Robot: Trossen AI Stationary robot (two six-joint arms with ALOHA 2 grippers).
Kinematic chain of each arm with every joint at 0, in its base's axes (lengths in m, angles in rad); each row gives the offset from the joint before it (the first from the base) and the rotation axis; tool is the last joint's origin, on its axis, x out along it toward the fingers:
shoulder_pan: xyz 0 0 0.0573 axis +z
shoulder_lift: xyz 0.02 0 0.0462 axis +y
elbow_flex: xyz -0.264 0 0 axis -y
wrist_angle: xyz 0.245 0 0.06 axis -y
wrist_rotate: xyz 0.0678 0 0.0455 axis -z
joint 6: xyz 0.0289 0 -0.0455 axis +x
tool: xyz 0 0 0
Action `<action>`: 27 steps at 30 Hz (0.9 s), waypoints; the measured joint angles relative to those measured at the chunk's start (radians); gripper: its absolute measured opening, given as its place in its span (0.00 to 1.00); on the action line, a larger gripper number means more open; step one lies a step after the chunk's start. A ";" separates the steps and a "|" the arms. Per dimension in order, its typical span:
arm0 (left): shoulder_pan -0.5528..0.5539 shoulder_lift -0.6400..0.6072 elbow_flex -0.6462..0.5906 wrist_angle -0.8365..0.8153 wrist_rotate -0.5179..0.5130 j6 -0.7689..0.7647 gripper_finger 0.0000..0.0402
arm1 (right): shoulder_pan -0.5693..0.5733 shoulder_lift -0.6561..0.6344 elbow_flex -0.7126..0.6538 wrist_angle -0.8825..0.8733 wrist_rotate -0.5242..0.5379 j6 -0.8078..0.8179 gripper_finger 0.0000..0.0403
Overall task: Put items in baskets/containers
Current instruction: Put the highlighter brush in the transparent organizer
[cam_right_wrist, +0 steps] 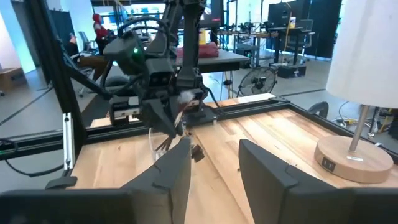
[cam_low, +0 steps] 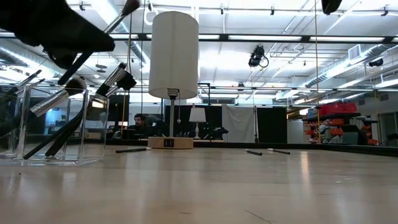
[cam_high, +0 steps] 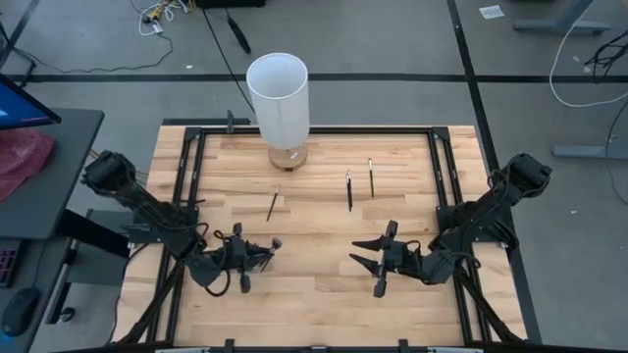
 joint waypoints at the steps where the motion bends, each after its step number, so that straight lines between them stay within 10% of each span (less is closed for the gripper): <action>1: 0.000 0.006 -0.007 0.006 0.000 0.000 0.07 | -0.003 0.000 0.000 0.000 0.000 0.005 0.34; 27: 0.015 0.096 -0.017 -0.008 0.124 -0.110 0.09 | -0.013 0.000 0.000 0.013 -0.018 0.006 0.34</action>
